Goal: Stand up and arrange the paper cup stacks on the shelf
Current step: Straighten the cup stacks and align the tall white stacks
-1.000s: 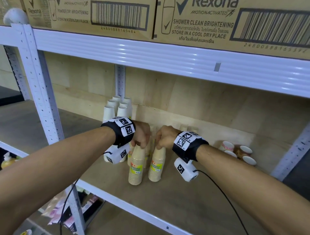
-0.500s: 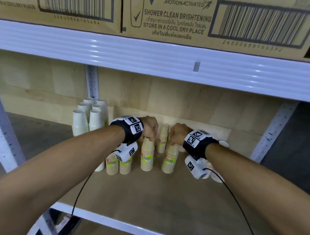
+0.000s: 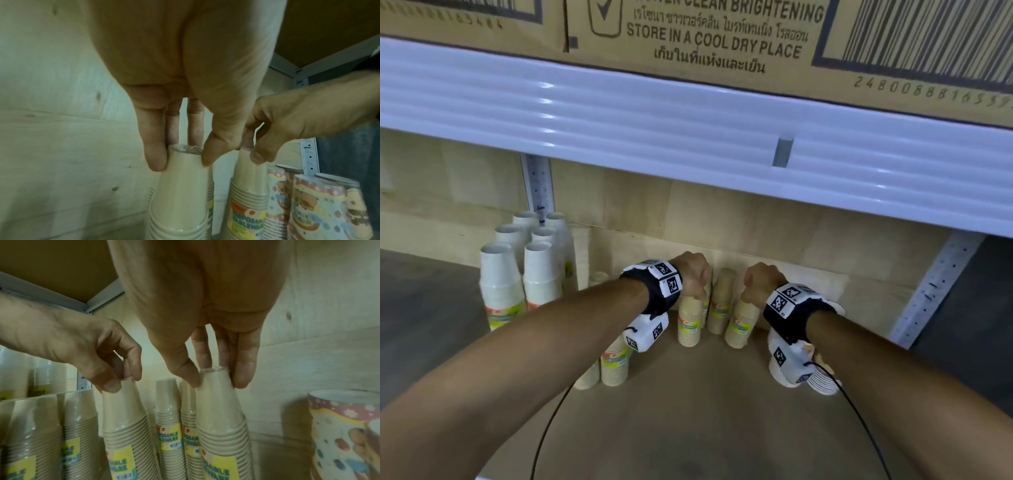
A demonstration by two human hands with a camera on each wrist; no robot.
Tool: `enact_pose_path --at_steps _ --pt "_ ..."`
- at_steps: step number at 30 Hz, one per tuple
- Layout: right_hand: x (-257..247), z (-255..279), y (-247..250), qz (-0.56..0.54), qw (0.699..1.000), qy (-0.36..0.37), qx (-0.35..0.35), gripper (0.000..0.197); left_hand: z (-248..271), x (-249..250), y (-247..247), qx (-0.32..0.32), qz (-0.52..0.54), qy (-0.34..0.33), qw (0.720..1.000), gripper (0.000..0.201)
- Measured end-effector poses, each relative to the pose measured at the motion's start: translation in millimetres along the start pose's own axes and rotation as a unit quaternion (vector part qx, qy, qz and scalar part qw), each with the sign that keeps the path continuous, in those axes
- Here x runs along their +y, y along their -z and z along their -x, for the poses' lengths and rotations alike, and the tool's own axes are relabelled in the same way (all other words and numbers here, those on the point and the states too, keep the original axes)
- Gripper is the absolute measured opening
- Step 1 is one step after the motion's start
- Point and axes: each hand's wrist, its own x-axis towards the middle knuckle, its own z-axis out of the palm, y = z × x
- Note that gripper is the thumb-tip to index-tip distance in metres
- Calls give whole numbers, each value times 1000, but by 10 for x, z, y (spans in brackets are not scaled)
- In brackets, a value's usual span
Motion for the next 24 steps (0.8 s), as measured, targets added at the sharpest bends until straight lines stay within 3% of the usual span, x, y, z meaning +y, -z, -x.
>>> enact_pose_path --at_steps 24 --pt "114 -338 -150 -23 999 25 22 18 -333 -24 -61 -21 31 -6 999 31"
